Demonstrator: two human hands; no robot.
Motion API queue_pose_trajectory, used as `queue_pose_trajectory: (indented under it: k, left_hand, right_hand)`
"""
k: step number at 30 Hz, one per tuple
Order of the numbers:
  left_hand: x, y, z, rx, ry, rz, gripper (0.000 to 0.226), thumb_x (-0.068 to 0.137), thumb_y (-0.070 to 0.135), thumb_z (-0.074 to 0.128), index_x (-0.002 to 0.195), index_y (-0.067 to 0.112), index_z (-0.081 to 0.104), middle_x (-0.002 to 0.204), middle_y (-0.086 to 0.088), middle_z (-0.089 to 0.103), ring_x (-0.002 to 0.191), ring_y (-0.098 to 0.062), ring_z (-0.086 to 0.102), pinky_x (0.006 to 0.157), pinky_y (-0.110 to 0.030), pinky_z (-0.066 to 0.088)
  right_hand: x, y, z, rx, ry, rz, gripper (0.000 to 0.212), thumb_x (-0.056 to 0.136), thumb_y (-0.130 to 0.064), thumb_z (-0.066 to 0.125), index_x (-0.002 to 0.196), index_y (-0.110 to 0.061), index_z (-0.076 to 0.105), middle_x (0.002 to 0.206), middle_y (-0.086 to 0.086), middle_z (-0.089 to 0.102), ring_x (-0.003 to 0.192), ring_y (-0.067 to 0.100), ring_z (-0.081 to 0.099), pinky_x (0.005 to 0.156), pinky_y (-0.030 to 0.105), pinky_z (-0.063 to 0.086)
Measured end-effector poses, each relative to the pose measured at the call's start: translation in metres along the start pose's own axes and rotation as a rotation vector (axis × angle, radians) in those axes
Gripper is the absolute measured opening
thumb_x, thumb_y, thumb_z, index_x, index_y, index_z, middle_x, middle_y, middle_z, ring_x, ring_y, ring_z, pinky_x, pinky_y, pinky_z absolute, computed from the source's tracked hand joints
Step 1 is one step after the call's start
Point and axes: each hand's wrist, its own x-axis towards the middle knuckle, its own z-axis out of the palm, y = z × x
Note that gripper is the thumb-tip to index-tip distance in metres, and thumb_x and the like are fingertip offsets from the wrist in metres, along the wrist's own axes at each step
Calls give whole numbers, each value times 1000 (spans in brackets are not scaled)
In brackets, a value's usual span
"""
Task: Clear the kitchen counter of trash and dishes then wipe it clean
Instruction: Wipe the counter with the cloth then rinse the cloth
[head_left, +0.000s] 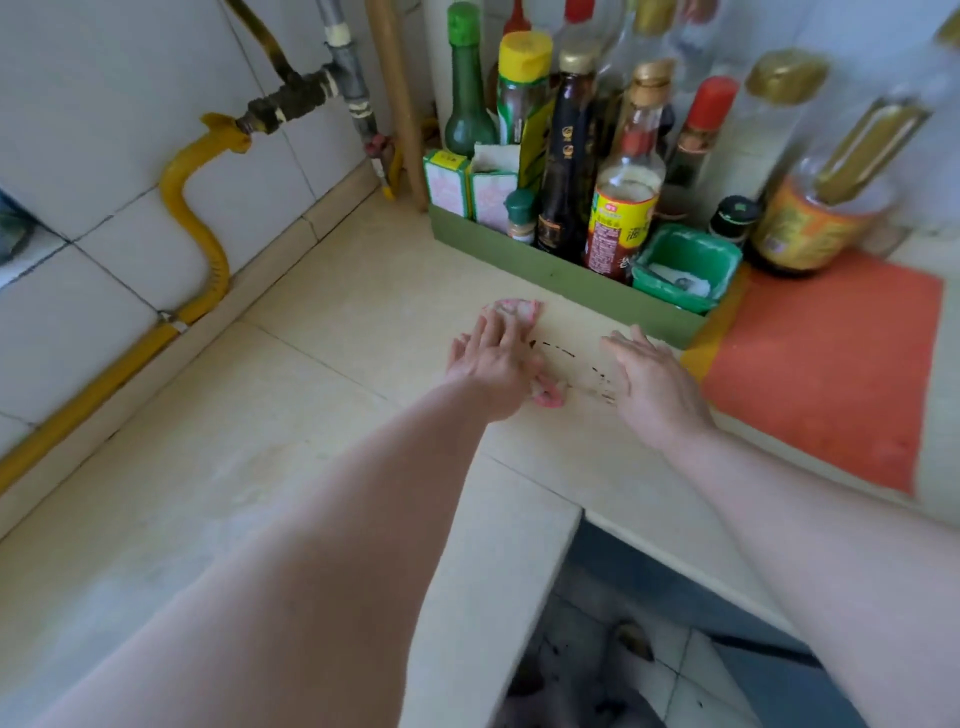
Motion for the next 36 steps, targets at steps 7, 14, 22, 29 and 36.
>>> queue_pose_trajectory:
  k: [7, 14, 22, 29, 36]
  left_hand:
    - [0, 24, 24, 239, -15, 142, 64, 103, 38, 25, 154, 24, -11, 162, -2, -14, 149, -21, -15, 119, -46, -9]
    - [-4, 84, 47, 335, -78, 336, 60, 104, 36, 21, 155, 24, -8, 162, 0, -13, 149, -21, -15, 119, -49, -9]
    - [-42, 85, 60, 330, -144, 444, 59, 104, 39, 23, 155, 27, -5, 163, 4, -11, 149, -17, -14, 120, -46, -8]
    - [-67, 93, 75, 314, -144, 309, 63, 103, 39, 17, 153, 22, -17, 161, -4, -21, 147, -22, -23, 119, -47, -13]
    - [-75, 135, 92, 385, -170, 297, 65, 103, 42, 15, 151, 18, -22, 159, -6, -26, 145, -25, -27, 119, -50, -11]
  right_hand:
    - [-61, 75, -18, -75, 115, 154, 49, 84, 11, 45, 126, -7, 61, 135, 11, 57, 133, 24, 46, 109, 32, 34]
    - [-89, 87, -27, -114, 32, 418, 53, 85, 5, 41, 137, -5, 48, 145, 10, 45, 138, 22, 37, 111, 30, 32]
    - [-83, 88, -41, -248, -233, 481, 54, 88, -1, 37, 141, -13, 43, 149, 4, 41, 135, 24, 41, 110, 35, 35]
    - [-103, 99, -51, -135, -173, 382, 62, 88, 6, 36, 146, -15, 35, 157, 0, 28, 142, 19, 31, 114, 31, 28]
    - [-153, 166, -75, -139, 36, 504, 66, 82, 6, 39, 144, -16, 38, 152, 4, 36, 142, 20, 31, 113, 33, 29]
